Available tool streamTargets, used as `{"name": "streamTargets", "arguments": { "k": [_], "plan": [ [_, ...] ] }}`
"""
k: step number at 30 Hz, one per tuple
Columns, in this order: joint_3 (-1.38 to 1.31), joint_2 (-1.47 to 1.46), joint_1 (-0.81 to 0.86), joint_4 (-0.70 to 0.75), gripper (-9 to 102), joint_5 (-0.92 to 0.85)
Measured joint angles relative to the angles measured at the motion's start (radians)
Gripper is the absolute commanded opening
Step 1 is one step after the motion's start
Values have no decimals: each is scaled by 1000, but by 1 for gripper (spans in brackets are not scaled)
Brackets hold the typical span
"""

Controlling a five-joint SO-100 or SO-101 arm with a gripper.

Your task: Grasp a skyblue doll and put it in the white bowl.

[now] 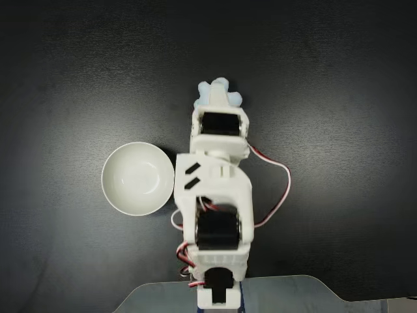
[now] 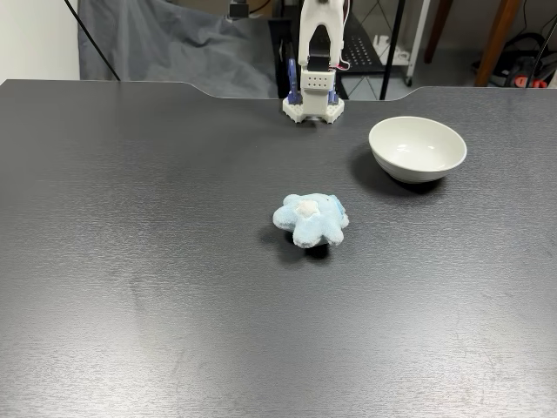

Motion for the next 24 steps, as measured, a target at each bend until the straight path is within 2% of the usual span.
{"name": "streamTargets", "arguments": {
  "k": [5, 11, 17, 24],
  "plan": [
    [0, -206, -6, 21, 0, 0],
    [0, -397, -8, 153, 0, 0],
    [0, -471, -8, 261, 0, 0],
    [0, -537, -8, 272, 0, 0]
  ]
}}
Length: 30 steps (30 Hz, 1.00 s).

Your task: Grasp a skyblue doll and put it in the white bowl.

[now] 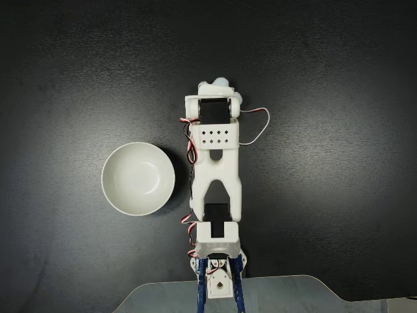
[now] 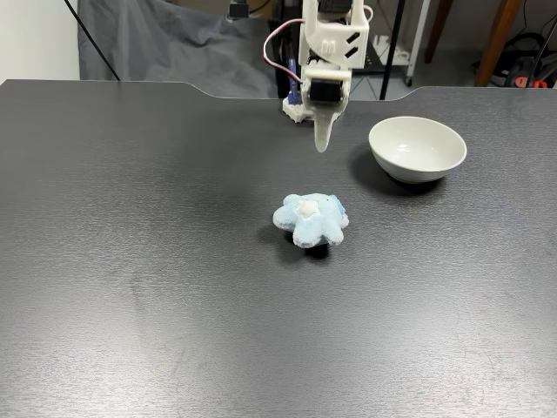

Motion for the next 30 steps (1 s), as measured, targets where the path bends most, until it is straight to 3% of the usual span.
{"name": "streamTargets", "arguments": {
  "k": [5, 13, 23, 26, 30],
  "plan": [
    [0, -51, 18, 0, 0, 0],
    [0, -135, 193, 0, 0, -34],
    [0, -138, 198, 0, 0, -140],
    [0, -138, 199, 0, 5, -155],
    [0, -138, 199, 0, 20, -276]
  ]
}}
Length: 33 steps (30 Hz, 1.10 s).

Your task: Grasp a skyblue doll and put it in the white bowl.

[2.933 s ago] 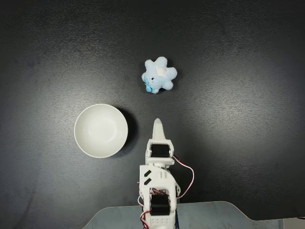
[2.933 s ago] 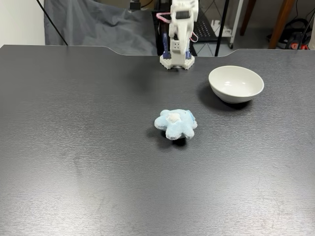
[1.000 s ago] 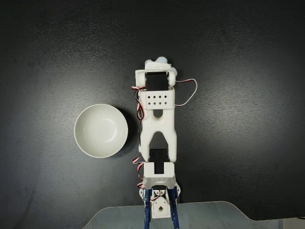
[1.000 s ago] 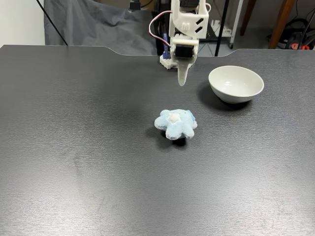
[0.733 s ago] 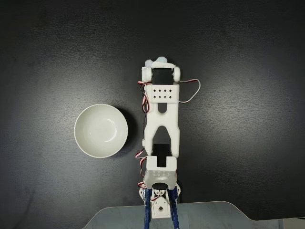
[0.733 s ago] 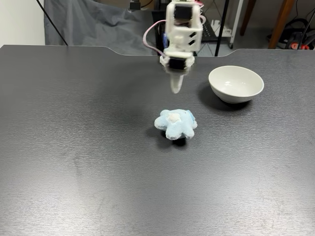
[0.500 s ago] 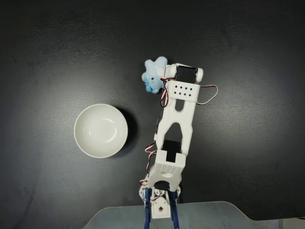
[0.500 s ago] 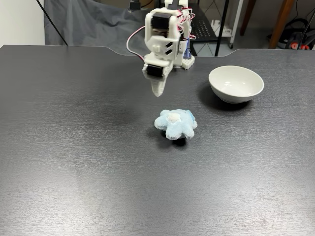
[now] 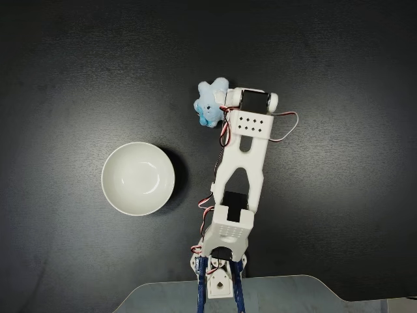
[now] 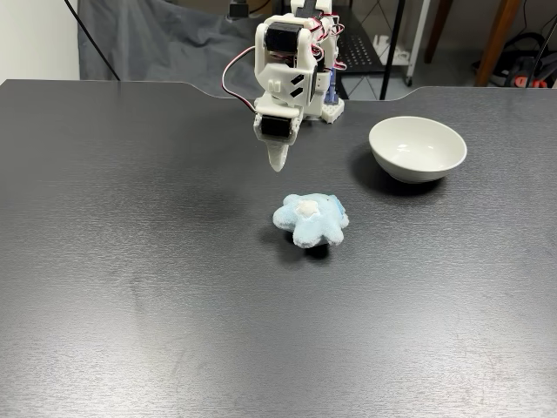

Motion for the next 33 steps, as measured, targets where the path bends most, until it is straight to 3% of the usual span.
{"name": "streamTargets", "arguments": {
  "k": [4, 9, 23, 33],
  "plan": [
    [0, 0, 0, 0, 39, -186],
    [0, 0, -2, 0, 52, -296],
    [0, 0, -6, 0, 53, -333],
    [0, 0, -130, 0, 53, -476]
  ]
}}
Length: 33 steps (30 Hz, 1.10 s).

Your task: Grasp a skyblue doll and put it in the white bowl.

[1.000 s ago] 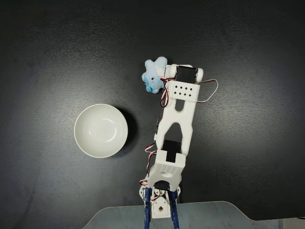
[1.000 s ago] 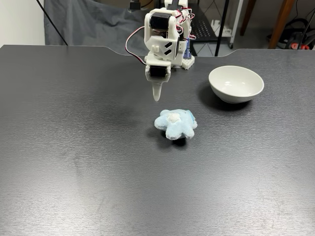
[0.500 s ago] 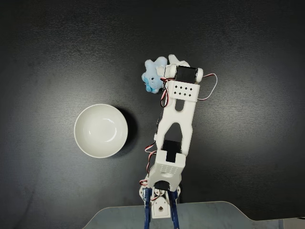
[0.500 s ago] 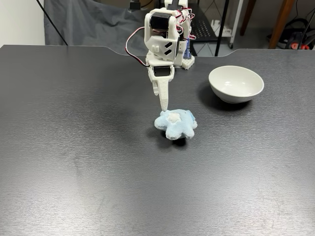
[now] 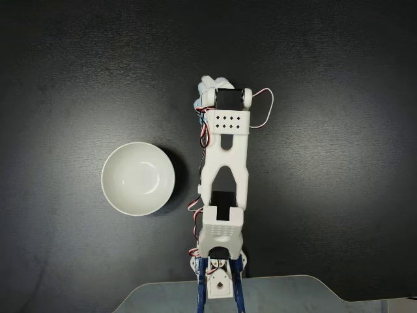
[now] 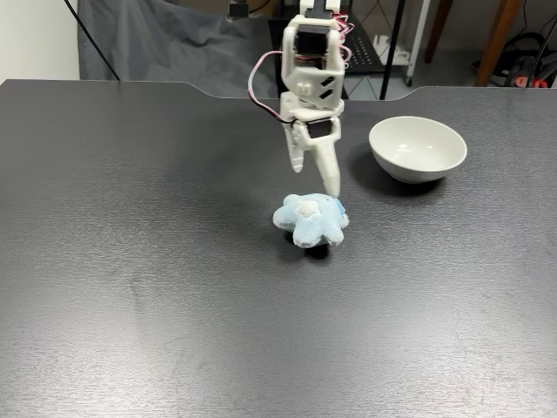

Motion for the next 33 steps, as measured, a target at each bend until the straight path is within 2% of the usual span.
{"name": "streamTargets", "arguments": {
  "k": [18, 33],
  "plan": [
    [-6, -189, -5, 0, 53, -6],
    [-80, -224, 0, -97, 53, -5]
  ]
}}
